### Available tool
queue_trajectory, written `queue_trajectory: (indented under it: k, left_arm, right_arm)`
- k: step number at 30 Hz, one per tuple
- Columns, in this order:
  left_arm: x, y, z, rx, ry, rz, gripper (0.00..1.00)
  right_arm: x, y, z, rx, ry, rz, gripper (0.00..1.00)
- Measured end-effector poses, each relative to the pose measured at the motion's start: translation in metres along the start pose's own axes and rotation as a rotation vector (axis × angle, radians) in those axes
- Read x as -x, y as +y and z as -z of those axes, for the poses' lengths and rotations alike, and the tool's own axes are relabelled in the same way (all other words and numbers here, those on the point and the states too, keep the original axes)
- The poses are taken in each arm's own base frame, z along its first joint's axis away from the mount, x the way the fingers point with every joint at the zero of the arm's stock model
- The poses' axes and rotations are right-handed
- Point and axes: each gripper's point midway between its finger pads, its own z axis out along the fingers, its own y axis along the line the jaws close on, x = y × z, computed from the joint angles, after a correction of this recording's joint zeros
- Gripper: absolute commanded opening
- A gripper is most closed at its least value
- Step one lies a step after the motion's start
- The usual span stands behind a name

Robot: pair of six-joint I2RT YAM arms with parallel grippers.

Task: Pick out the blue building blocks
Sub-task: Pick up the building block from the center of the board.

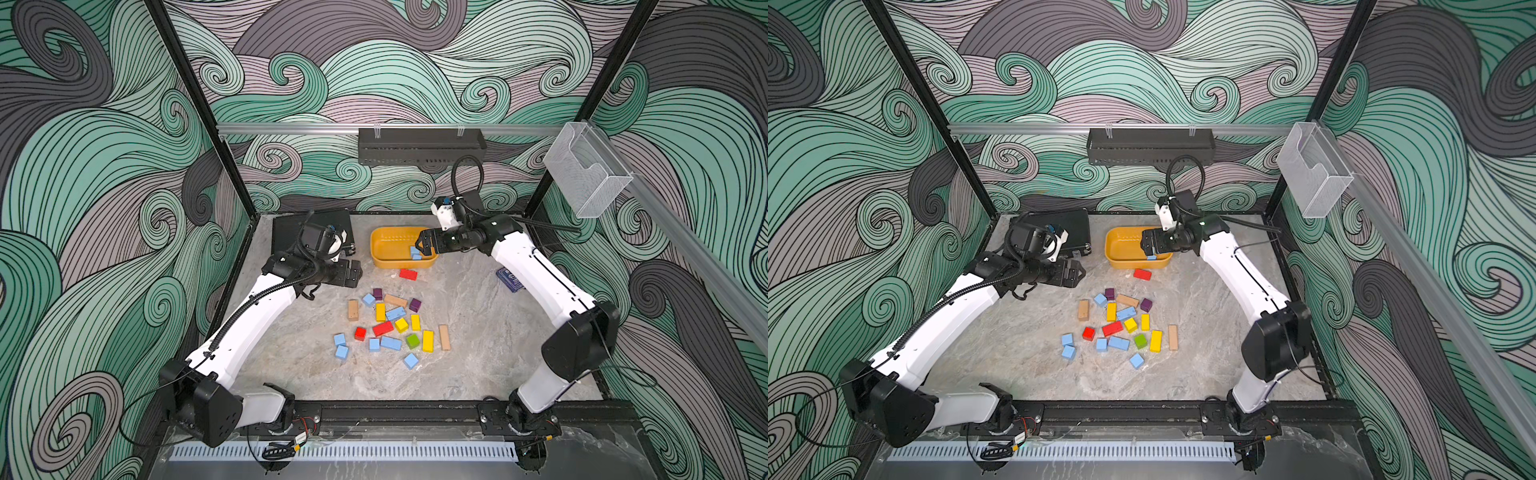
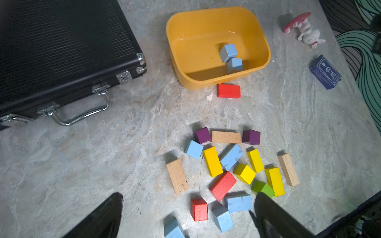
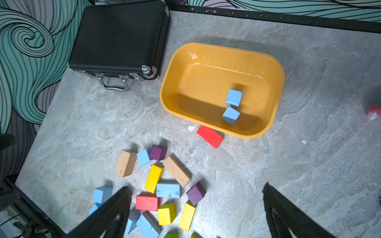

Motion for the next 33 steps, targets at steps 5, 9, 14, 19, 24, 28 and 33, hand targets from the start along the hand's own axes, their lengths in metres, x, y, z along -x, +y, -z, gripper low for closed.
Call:
queue_trajectory:
  k: [5, 9, 14, 19, 24, 28, 33]
  left_arm:
    - [-0.018, 0.007, 0.018, 0.035, 0.039, 0.072, 0.99]
    - [-0.035, 0.012, 0.029, 0.065, 0.083, 0.148, 0.99]
    - [-0.059, 0.017, 0.034, 0.090, 0.134, 0.234, 0.99]
    - [-0.095, 0.023, 0.027, 0.118, 0.239, 0.311, 0.98]
    - [-0.122, 0.023, 0.017, 0.128, 0.341, 0.373, 0.98]
    - [-0.143, 0.025, 0.008, 0.139, 0.399, 0.414, 0.97]
    - [-0.159, 0.023, 0.000, 0.133, 0.438, 0.446, 0.95]
  right_arm:
    - [-0.027, 0.006, 0.029, 0.031, -0.025, -0.002, 1.00]
    - [-0.058, 0.010, 0.040, 0.058, -0.009, -0.014, 1.00]
    - [-0.093, 0.011, 0.047, 0.077, 0.017, -0.037, 1.00]
    - [-0.122, 0.017, 0.047, 0.111, 0.057, -0.069, 1.00]
    - [-0.154, 0.028, 0.039, 0.147, 0.116, -0.080, 1.00]
    - [-0.181, 0.035, 0.032, 0.178, 0.167, -0.094, 1.00]
    - [-0.204, 0.043, 0.025, 0.240, 0.193, -0.129, 1.00]
